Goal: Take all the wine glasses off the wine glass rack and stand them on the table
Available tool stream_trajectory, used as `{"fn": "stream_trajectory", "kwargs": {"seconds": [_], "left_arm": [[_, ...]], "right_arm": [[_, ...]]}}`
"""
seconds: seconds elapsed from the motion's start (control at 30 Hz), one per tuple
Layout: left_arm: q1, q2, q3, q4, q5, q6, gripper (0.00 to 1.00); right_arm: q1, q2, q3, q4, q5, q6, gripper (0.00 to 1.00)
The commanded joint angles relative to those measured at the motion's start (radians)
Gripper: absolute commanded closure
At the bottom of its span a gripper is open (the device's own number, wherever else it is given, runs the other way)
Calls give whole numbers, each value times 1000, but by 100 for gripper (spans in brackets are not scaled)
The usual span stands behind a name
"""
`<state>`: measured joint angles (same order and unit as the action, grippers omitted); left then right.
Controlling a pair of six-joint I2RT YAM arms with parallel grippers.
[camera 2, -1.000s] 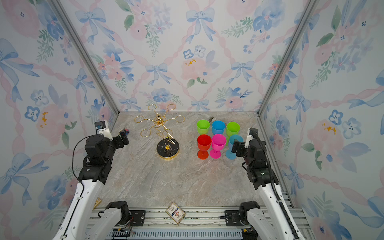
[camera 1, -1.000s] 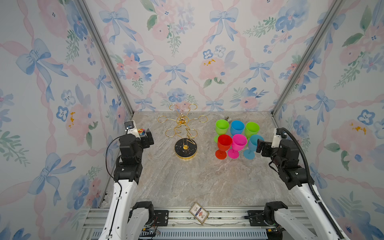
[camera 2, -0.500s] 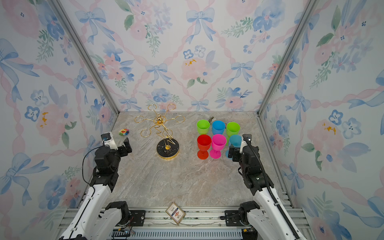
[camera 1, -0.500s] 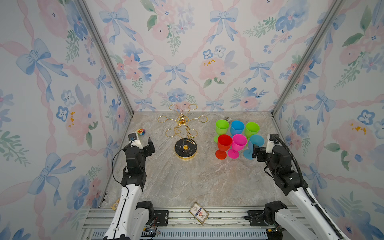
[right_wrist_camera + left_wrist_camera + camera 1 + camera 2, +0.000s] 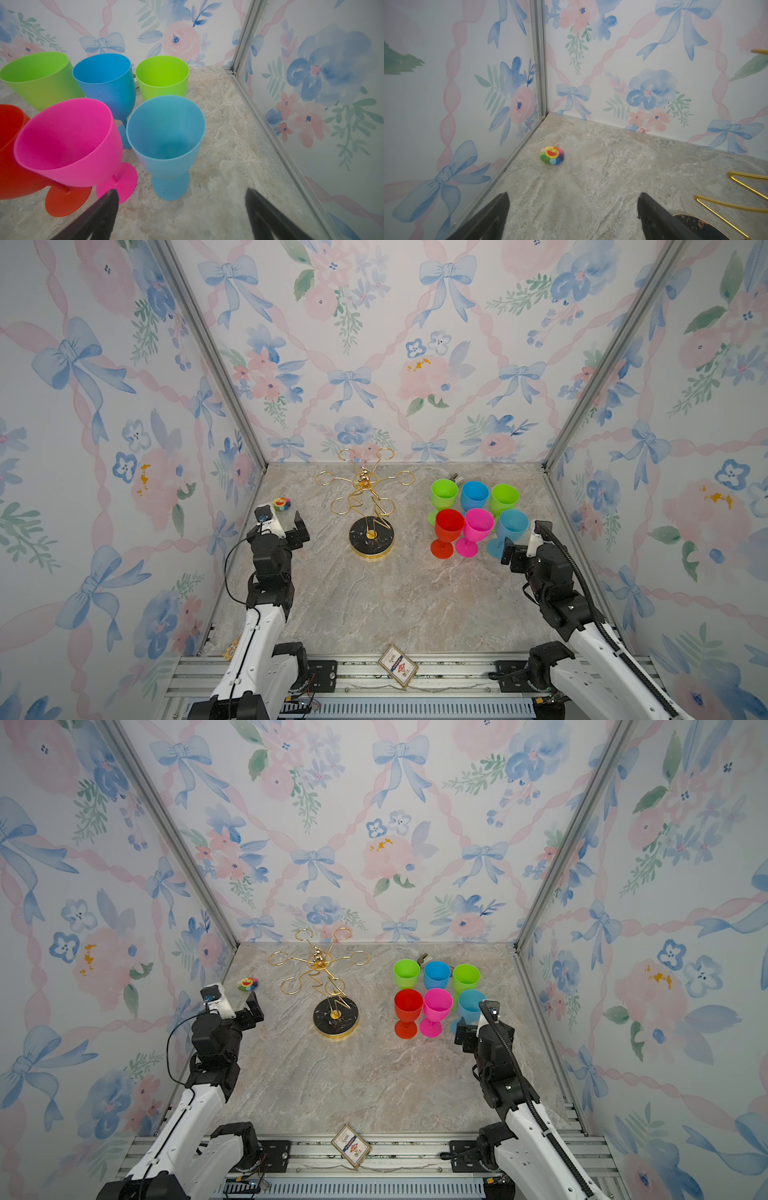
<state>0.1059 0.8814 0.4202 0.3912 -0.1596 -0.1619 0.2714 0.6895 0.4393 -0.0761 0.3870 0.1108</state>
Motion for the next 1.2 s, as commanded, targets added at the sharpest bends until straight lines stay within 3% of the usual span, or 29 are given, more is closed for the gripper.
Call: {"fn": "stream_trajectory", "kwargs": {"seconds": [0.0,0.3,0.47,0.73,0.83,1.17], "left_arm": [[7,32,-14,69,-20,-15,2],[-6,212,-63,244,-39,-60,2],[-8,239,-131,418,-43,-54,2],[-21,356,-162,566,-12,-26,2],[-34,399,-135,568,47,25,2],[-50,400,-145,624,57,42,2]], "right_arm": [[11,2,-30,72,26,-21,3],[7,86,-73,189,19,-62,3],[-4,138,-102,263,2,-78,3],[-80,231,-136,410,-64,-69,3],[-93,278,-128,449,-71,-81,3],[-109,446,-135,613,-95,-91,3]]}}
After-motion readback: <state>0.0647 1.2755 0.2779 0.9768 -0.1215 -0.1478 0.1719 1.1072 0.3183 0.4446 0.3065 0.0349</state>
